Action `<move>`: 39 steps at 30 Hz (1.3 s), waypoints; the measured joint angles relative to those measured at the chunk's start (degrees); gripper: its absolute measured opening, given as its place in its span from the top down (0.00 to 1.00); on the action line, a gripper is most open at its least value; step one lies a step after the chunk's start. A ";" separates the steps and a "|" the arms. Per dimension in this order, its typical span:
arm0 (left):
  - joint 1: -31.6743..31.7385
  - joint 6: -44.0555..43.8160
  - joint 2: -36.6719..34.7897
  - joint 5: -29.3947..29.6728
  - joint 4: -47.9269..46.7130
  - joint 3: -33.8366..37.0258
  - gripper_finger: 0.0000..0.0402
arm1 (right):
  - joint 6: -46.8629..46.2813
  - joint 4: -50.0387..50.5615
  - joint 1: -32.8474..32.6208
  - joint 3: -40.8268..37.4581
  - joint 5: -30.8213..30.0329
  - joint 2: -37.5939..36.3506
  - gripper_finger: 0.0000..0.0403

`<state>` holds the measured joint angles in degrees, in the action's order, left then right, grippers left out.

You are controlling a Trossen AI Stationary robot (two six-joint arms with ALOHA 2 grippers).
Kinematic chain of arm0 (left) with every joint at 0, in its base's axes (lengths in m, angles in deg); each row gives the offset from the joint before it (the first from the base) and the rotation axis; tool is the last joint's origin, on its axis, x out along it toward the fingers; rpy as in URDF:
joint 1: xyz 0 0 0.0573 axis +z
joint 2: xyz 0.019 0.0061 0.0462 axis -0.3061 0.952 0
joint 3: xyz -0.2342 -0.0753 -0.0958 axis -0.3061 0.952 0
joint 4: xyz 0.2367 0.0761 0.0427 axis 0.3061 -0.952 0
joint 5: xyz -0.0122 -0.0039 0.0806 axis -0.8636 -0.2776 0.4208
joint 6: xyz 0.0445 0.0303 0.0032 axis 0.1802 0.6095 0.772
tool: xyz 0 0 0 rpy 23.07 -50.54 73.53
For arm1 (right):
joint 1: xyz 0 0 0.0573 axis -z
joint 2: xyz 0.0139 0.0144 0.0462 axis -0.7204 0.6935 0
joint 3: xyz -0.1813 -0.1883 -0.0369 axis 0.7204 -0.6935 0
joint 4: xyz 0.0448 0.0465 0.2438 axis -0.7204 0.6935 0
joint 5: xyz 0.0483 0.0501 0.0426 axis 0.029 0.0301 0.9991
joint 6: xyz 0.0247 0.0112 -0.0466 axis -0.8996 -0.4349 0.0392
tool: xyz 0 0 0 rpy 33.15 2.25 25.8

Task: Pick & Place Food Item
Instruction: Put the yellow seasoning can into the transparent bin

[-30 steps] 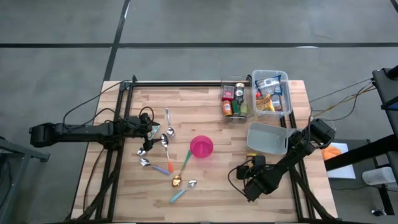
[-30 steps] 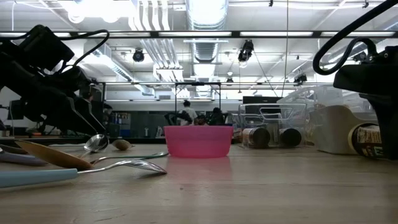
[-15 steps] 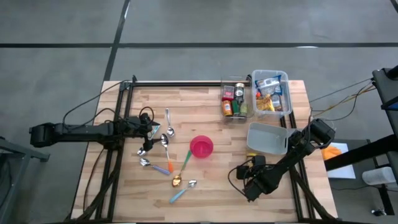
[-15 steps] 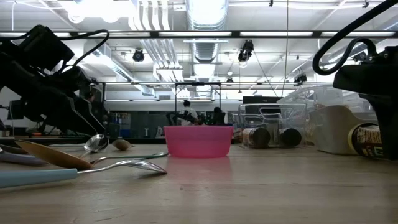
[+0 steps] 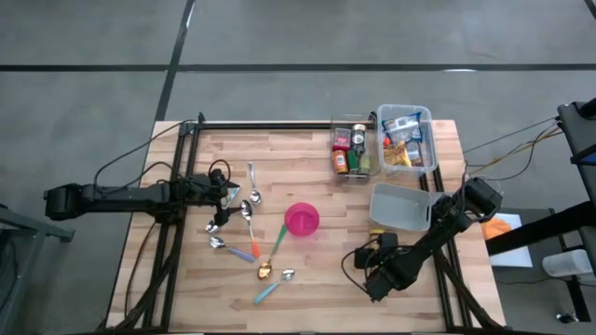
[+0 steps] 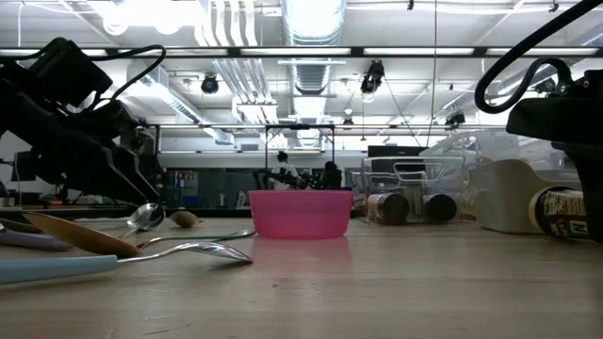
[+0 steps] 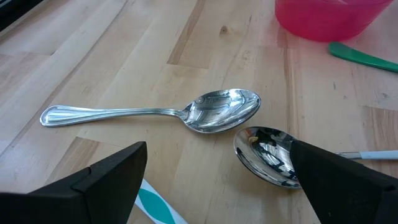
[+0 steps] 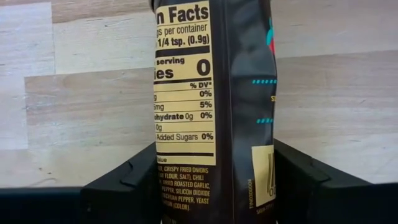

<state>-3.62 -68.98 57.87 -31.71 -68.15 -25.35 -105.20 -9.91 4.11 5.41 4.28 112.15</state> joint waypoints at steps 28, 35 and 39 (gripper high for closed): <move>0.02 0.00 0.00 0.00 0.00 0.02 0.01 | -0.05 1.52 0.06 1.98 -0.73 -0.72 0.48; 0.02 0.00 0.00 0.01 0.00 0.02 0.01 | 2.33 6.55 0.02 5.60 -5.04 -2.48 0.48; 0.02 0.00 0.00 0.01 0.00 0.02 0.01 | 5.33 9.88 0.07 7.55 -10.74 -4.59 0.48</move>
<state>-3.60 -68.98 57.87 -31.70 -68.15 -25.34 -99.87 -0.04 4.18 12.97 -6.46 107.55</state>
